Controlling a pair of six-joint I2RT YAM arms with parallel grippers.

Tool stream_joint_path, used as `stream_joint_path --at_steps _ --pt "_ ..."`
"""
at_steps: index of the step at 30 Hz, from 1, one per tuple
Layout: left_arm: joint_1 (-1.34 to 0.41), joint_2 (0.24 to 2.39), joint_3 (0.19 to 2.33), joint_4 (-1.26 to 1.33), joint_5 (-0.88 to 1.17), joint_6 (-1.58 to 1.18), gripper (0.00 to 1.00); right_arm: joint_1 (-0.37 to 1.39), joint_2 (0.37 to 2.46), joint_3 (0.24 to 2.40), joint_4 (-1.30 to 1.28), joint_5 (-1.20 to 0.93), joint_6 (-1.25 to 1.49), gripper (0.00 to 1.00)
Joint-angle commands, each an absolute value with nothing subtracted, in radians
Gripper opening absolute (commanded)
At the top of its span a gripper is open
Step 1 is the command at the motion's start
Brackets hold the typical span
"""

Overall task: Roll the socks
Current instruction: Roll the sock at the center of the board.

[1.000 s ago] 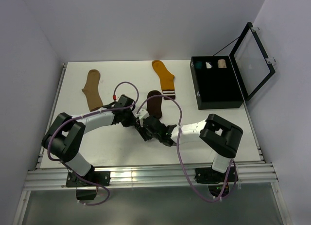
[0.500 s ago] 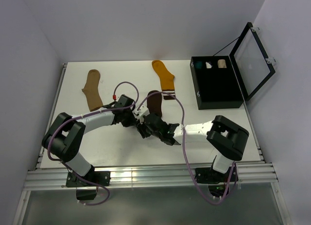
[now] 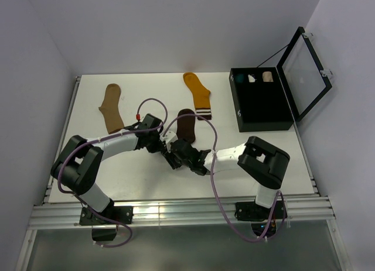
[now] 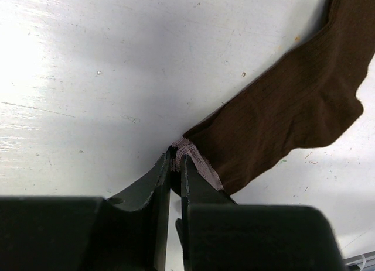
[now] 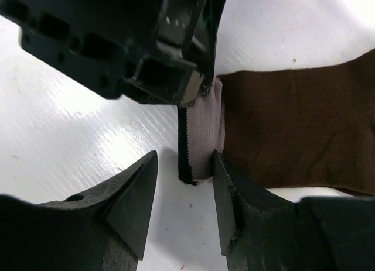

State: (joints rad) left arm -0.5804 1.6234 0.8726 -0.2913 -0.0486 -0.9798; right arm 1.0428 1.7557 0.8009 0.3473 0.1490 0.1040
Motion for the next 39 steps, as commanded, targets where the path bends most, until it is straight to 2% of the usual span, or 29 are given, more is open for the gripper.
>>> stream_joint_path --at_steps 1,7,11,15,18,19,21,22,26,33,39 --pt "-0.583 1.644 0.89 -0.318 -0.043 -0.953 0.14 1.048 1.772 0.83 0.367 0.149 0.089 0.49" --pt "-0.584 1.641 0.891 -0.318 -0.045 -0.957 0.15 1.048 1.779 0.81 0.356 0.17 0.097 0.42" --pt "-0.584 1.644 0.894 -0.311 -0.038 -0.963 0.16 1.048 1.779 0.802 0.35 0.169 0.107 0.18" --pt "-0.584 1.623 0.887 -0.307 -0.04 -0.992 0.21 1.037 1.779 0.805 0.342 0.105 0.133 0.01" --pt "-0.583 1.566 0.871 -0.295 -0.061 -1.021 0.28 0.985 1.778 0.801 0.344 0.005 0.189 0.0" --pt "-0.583 1.549 0.862 -0.293 -0.074 -1.031 0.35 0.967 1.773 0.798 0.345 -0.03 0.204 0.0" --pt "-0.583 1.5 0.854 -0.29 -0.11 -1.052 0.43 0.911 1.772 0.801 0.344 -0.147 0.245 0.0" --pt "-0.581 1.484 0.844 -0.288 -0.121 -1.06 0.51 0.894 1.776 0.804 0.344 -0.188 0.277 0.0" --pt "-0.578 1.398 0.801 -0.25 -0.15 -1.101 0.64 0.806 1.801 0.802 0.394 -0.426 0.379 0.0" --pt "-0.577 1.342 0.729 -0.186 -0.132 -1.155 0.67 0.664 1.911 0.759 0.647 -0.759 0.65 0.0" --pt "-0.578 1.371 0.71 -0.143 -0.088 -1.169 0.68 0.574 2.041 0.715 0.919 -0.88 0.931 0.0"
